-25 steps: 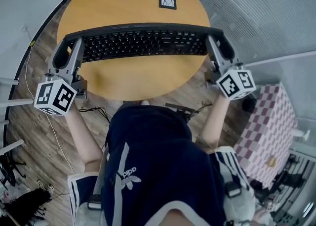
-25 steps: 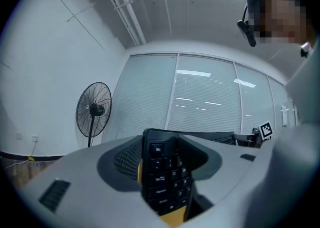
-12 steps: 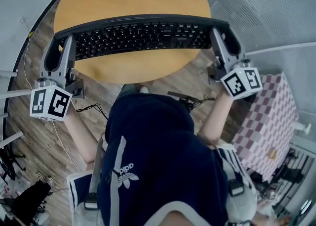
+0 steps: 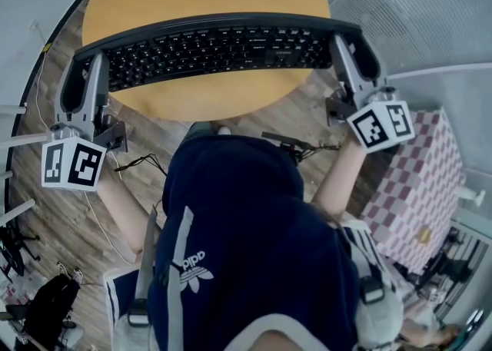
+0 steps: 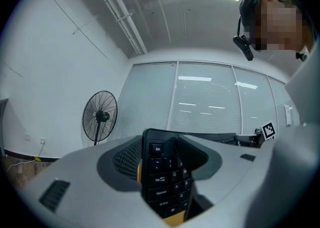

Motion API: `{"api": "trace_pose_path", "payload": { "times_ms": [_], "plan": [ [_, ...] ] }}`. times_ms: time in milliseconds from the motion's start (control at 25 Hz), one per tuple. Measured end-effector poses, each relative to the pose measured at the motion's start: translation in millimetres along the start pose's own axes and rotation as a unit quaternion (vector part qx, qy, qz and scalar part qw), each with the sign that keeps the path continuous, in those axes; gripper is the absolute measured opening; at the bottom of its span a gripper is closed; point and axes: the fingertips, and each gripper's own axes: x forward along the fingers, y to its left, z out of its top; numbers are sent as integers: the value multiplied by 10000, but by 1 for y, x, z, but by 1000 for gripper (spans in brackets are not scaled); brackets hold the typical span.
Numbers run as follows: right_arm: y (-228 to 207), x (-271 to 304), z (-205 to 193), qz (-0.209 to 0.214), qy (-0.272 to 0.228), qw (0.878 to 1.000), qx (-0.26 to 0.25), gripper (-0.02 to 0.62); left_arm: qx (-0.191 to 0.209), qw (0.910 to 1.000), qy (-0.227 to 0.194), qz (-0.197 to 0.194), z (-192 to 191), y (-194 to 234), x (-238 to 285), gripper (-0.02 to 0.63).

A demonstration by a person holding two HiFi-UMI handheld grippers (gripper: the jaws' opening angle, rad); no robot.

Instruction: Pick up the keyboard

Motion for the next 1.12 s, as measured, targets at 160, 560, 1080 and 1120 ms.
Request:
{"api": "trace_pose_path", "payload": {
  "times_ms": [160,560,1080,1120],
  "plan": [
    [0,-1,0,-26,7,10000,-12,199,-1,10000,0,-41,0,0,1,210],
    [0,-2,-1,-108,94,9999,16,199,-47,9999,87,-108,-2,1,4,210],
    [-1,-2,-1,-81,75,9999,20,199,-46,9999,54,-109,0,1,3,210],
    [-1,-2,-1,-78,72,9999,19,199,-44,9999,43,-105,0,1,2,210]
  ]
}}
